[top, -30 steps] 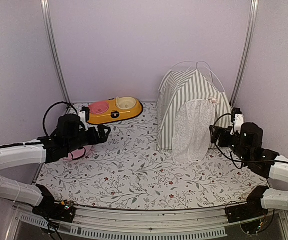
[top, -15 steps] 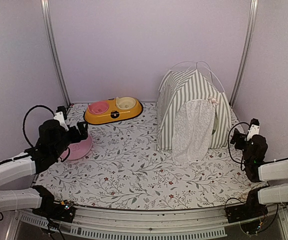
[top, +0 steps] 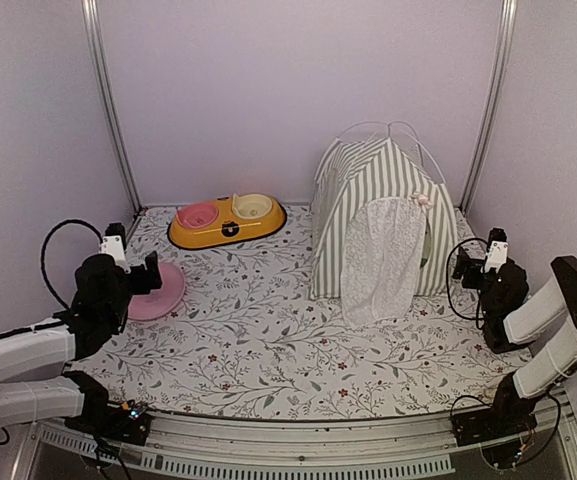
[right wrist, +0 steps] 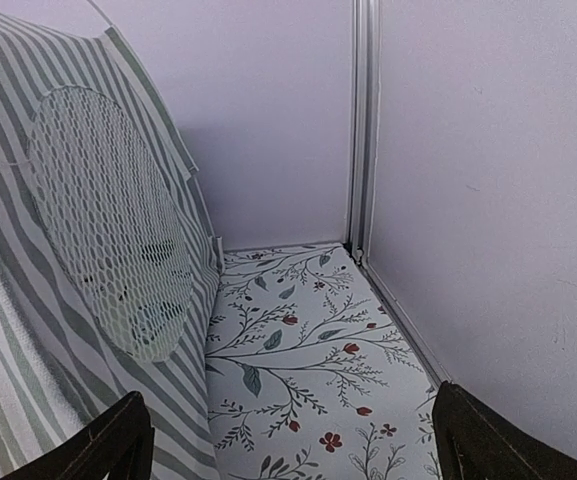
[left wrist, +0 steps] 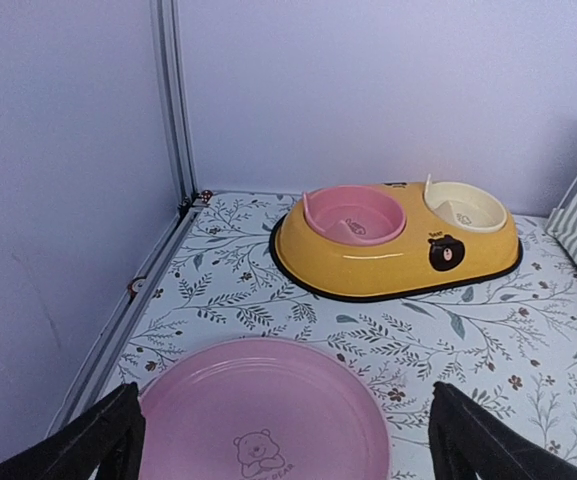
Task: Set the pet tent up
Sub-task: Reset both arms
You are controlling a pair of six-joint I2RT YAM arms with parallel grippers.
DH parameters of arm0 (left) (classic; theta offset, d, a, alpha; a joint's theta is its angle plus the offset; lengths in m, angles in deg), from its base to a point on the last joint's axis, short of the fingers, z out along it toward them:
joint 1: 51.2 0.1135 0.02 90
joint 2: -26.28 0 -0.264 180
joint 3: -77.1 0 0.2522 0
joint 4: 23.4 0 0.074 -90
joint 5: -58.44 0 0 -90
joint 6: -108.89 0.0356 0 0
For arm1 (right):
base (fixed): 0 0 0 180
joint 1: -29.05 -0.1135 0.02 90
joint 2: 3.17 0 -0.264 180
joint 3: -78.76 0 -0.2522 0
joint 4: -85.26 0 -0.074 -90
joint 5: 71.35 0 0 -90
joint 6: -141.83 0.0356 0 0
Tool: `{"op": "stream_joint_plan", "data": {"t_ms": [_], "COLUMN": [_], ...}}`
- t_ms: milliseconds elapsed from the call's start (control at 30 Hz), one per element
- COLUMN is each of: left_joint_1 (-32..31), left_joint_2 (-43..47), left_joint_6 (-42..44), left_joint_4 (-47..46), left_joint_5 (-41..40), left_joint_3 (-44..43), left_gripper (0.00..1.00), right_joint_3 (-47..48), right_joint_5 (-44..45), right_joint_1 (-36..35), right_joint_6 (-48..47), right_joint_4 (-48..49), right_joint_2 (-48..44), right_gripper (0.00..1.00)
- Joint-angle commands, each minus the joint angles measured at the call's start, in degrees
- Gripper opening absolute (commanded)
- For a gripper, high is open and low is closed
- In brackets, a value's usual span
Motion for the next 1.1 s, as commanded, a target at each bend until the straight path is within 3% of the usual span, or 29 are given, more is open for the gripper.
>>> {"op": "stream_joint_plan", "data": {"t_ms": [0,100,200,467,700,800,900,1000,1033,1067], "left_joint_1": [1.78,2.74,4.08,8.20,10.33,10.64,12.16,15.59,14.93,14.93], "left_joint_2": [-2.79,-6.03,-8.87,-15.90,-30.50,-40.89,-36.58,-41.49,-41.91,-40.24], "left_joint_6": [6.74,9.68,11.52,14.62,18.09,20.93,17.14,16.82,17.39,16.81], "left_joint_4": [-8.86,-18.88,-34.72,-49.66,-67.82,-80.64,-71.99,-76.63,-77.13,-72.46], "left_joint_5": [-3.35,-5.47,-5.33,-1.50,1.94,1.76,5.63,13.06,11.35,11.59], "left_joint_3": [0.74,5.19,12.18,14.08,12.67,12.19,11.99,11.64,11.34,10.75], "left_gripper": [0.99,0.99,0.99,0.99,0.99,0.99,0.99,0.99,0.99,0.99], "right_joint_3": [1.27,1.25,1.34,1.42,1.40,1.43,1.43,1.43,1.43,1.46], "right_joint_5": [-1.67,-1.54,-1.54,-1.45,-1.38,-1.45,-1.40,-1.41,-1.41,-1.47], "right_joint_1": [0.45,0.46,0.43,0.41,0.48,0.41,0.39,0.48,0.44,0.47], "right_joint_6": [-0.39,-0.39,-0.31,-0.30,-0.30,-0.30,-0.30,-0.30,-0.30,-0.30], "right_joint_4": [2.28,2.28,2.13,2.04,2.02,2.02,2.02,2.02,2.02,1.95], "right_joint_2": [0.66,0.67,0.65,0.65,0.65,0.65,0.67,0.65,0.70,0.69], "right_gripper": [0.99,0.99,0.99,0.99,0.99,0.99,0.99,0.99,0.99,0.99]}}
